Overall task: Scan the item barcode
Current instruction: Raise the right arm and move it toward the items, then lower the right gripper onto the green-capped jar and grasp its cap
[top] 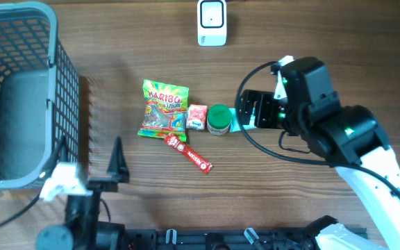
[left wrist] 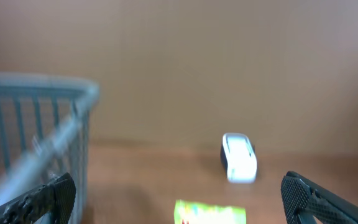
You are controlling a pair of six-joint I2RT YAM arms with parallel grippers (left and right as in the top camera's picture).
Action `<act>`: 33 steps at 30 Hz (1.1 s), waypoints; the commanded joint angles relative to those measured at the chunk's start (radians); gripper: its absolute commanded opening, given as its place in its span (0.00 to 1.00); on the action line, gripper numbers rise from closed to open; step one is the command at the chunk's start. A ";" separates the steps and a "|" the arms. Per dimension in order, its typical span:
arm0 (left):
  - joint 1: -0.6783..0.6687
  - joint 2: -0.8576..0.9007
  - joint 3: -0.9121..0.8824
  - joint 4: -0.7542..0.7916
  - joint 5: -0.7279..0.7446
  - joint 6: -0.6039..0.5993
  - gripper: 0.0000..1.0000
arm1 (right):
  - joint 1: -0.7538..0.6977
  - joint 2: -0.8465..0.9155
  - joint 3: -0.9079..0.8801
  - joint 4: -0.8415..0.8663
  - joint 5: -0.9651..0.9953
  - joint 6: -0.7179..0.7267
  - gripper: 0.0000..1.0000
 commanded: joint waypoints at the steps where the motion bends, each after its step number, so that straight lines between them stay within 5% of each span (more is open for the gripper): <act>1: 0.002 -0.002 -0.097 0.000 0.029 -0.129 1.00 | 0.024 0.058 0.022 0.002 0.053 -0.027 1.00; 11: 0.002 -0.002 -0.223 -0.084 0.208 -0.134 1.00 | 0.027 0.127 0.018 0.026 0.031 -0.023 1.00; 25: 0.002 -0.002 -0.327 -0.127 0.108 -0.134 1.00 | 0.029 0.349 0.027 0.058 -0.011 0.036 1.00; 33: 0.002 0.000 -0.327 -0.128 0.087 -0.134 1.00 | 0.029 0.369 0.124 -0.038 -0.138 0.217 1.00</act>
